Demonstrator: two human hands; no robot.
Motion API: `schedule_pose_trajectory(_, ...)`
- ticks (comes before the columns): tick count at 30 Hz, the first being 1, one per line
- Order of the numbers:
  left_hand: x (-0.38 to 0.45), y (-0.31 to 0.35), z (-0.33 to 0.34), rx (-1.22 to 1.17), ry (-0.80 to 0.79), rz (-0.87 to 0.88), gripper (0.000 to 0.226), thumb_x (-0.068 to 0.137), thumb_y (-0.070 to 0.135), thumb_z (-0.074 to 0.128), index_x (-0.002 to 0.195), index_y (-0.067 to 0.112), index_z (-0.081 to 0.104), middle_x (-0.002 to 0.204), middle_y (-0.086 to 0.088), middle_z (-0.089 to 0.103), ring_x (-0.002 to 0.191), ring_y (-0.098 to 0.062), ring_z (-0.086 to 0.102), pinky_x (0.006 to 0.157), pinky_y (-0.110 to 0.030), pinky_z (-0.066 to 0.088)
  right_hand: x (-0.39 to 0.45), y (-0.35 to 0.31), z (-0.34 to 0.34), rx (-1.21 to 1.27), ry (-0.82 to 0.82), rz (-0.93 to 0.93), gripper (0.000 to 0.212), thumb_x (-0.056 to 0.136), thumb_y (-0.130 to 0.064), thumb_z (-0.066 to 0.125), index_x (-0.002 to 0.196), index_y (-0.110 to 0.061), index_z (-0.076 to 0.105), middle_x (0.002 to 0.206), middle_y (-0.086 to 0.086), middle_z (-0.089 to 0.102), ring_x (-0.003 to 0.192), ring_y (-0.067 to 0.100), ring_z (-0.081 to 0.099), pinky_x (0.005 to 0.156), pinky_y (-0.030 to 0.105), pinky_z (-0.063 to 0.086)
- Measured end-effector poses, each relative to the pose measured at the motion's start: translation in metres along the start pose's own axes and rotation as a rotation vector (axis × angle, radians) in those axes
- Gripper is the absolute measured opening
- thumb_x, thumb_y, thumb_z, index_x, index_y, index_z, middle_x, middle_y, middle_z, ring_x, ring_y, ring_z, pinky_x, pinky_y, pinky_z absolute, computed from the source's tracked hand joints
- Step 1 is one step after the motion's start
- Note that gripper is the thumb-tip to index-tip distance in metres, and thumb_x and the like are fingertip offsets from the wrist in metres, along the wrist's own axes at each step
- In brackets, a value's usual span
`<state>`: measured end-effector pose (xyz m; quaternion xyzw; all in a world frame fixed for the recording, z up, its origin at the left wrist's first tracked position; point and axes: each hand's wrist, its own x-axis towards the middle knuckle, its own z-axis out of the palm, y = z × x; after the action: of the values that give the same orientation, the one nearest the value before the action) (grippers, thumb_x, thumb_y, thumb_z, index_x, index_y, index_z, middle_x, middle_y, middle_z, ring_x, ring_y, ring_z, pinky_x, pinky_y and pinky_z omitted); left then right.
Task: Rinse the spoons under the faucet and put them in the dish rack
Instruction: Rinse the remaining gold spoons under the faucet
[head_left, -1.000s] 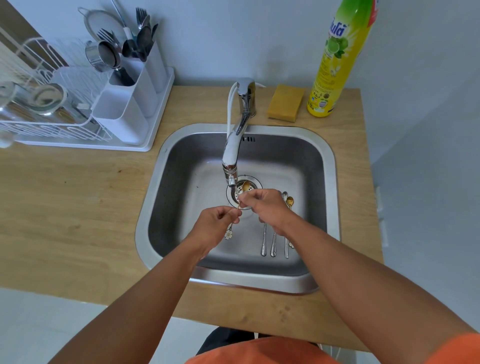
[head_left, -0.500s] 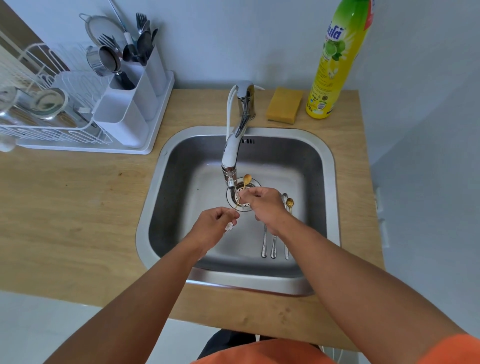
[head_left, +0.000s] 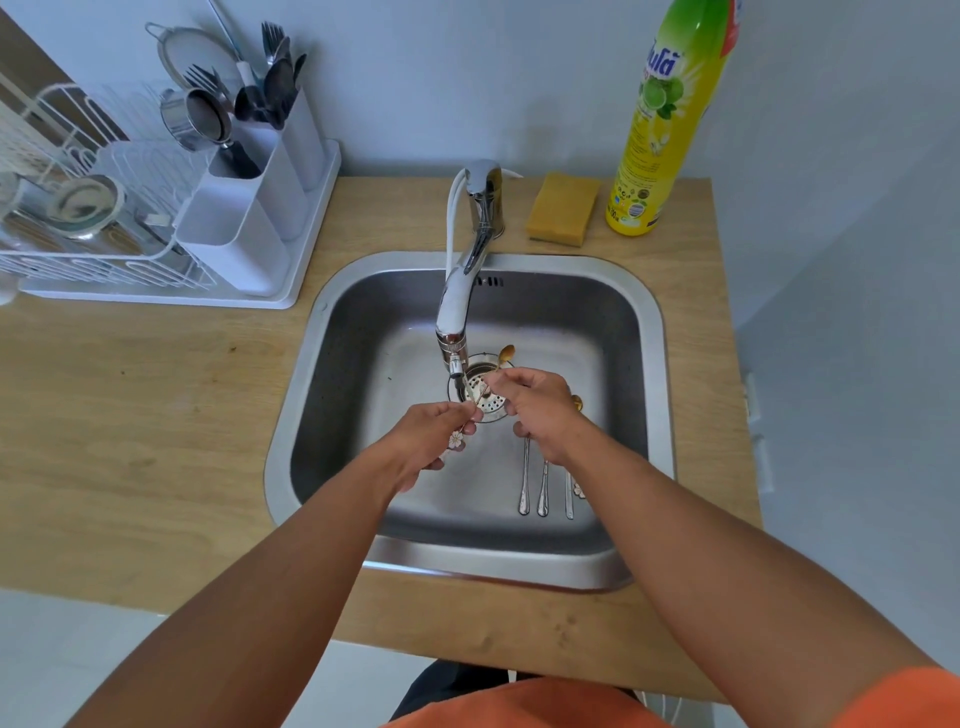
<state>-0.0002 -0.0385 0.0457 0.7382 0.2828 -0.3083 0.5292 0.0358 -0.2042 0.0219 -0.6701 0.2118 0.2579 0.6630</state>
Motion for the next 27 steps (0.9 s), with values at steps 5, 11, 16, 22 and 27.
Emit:
schedule_pose_trajectory(5, 0.003, 0.003, -0.005, 0.006, 0.055, -0.004, 0.018, 0.098, 0.04, 0.064, 0.1, 0.028, 0.077, 0.104, 0.005, 0.073, 0.087, -0.014, 0.063, 0.071, -0.032, 0.043, 0.0, 0.003, 0.003, 0.036, 0.008, 0.037, 0.017, 0.092, -0.034, 0.076, 0.104, -0.022, 0.079, 0.091, -0.005, 0.071, 0.071, 0.014, 0.05, 0.045, 0.023, 0.038)
schedule_pose_trajectory(11, 0.005, 0.002, -0.003, -0.013, 0.069, 0.018, 0.019, 0.097, 0.039, 0.067, 0.1, 0.024, 0.077, 0.099, 0.003, 0.074, 0.083, -0.014, 0.063, 0.069, -0.031, 0.044, -0.005, 0.009, 0.012, -0.025, -0.066, 0.046, 0.009, 0.093, -0.037, 0.076, 0.091, -0.028, 0.078, 0.083, -0.007, 0.067, 0.072, 0.014, 0.047, 0.051, 0.025, 0.039)
schedule_pose_trajectory(16, -0.001, -0.011, 0.004, -0.027, 0.086, 0.068, 0.027, 0.1, 0.039, 0.066, 0.106, 0.014, 0.075, 0.099, -0.005, 0.074, 0.084, -0.012, 0.066, 0.066, -0.028, 0.045, -0.007, 0.017, 0.016, -0.125, -0.109, -0.021, 0.01, 0.094, -0.037, 0.072, 0.09, -0.03, 0.078, 0.061, -0.027, 0.066, 0.066, 0.005, 0.052, 0.058, 0.023, 0.043)
schedule_pose_trajectory(22, -0.011, -0.028, 0.011, 0.023, 0.064, 0.096, 0.022, 0.101, 0.037, 0.063, 0.096, 0.019, 0.074, 0.089, 0.001, 0.074, 0.082, -0.012, 0.066, 0.068, -0.028, 0.046, -0.006, 0.016, 0.018, -0.15, -0.055, -0.05, 0.01, 0.093, -0.033, 0.072, 0.085, -0.028, 0.076, 0.096, -0.014, 0.075, 0.067, 0.002, 0.056, 0.062, 0.023, 0.041)
schedule_pose_trajectory(27, -0.011, -0.035, 0.014, 0.11, 0.107, 0.098, 0.027, 0.101, 0.039, 0.062, 0.086, 0.02, 0.074, 0.089, -0.007, 0.075, 0.084, -0.017, 0.07, 0.075, -0.034, 0.053, -0.007, 0.022, 0.021, -0.221, -0.051, -0.066, 0.012, 0.094, -0.033, 0.07, 0.086, -0.026, 0.077, 0.085, -0.011, 0.074, 0.07, 0.007, 0.06, 0.063, 0.025, 0.044)
